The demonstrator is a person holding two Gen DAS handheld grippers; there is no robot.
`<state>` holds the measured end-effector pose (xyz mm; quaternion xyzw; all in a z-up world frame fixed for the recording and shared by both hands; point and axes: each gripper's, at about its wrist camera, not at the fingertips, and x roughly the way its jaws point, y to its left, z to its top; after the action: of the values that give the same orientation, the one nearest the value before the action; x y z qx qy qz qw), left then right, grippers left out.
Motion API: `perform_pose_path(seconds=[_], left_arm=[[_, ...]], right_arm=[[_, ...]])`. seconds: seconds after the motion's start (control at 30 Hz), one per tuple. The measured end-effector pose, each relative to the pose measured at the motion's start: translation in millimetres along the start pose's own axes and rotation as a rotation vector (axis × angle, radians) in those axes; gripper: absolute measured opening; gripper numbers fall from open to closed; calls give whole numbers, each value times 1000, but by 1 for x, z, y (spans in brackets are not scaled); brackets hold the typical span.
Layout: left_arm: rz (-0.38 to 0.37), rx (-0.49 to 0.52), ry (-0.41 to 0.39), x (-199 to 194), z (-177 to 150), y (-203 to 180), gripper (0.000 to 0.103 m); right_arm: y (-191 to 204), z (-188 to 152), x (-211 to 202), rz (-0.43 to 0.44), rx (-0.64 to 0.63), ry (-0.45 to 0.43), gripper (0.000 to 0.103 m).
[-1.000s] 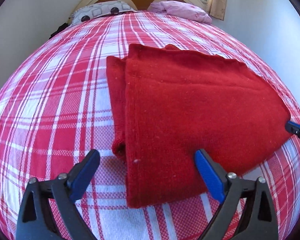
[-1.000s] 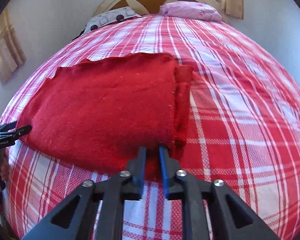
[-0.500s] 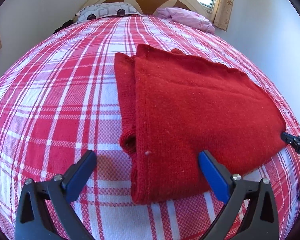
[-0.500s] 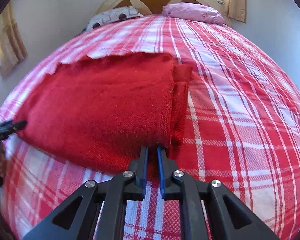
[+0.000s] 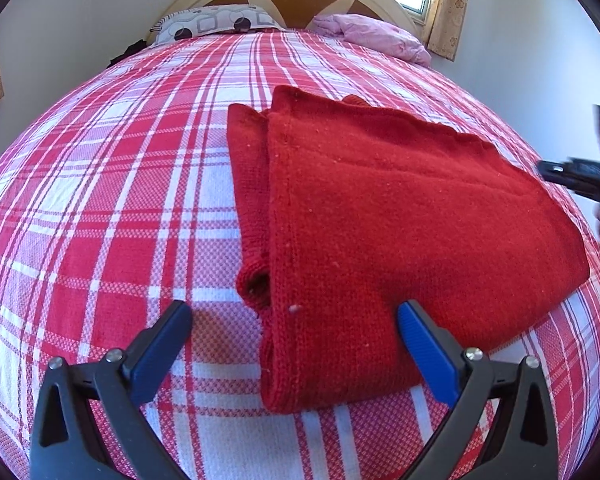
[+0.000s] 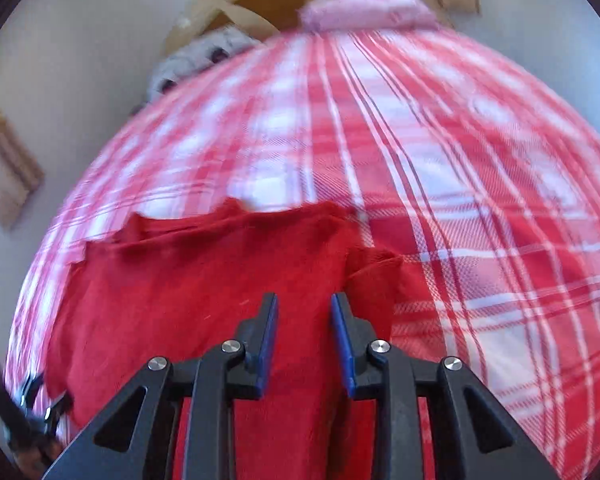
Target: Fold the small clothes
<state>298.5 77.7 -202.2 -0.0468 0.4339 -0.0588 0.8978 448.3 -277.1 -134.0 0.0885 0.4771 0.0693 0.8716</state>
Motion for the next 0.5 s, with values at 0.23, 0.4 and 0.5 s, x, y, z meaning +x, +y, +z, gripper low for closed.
perform_pose_path(seconds=[0.23,0.4,0.5], left_arm=[[-22,-24,-15,-3,-1,4,103],[-13,-17,-13,-3,-1,2,103],[1,-4,-6,-1,-1,0,103]], right_arm=[[-1,-5,-1,76,28,-33,6],[-7,-2,-20,16,21,-109,6],[-15,-2,10,15,9,18,6]])
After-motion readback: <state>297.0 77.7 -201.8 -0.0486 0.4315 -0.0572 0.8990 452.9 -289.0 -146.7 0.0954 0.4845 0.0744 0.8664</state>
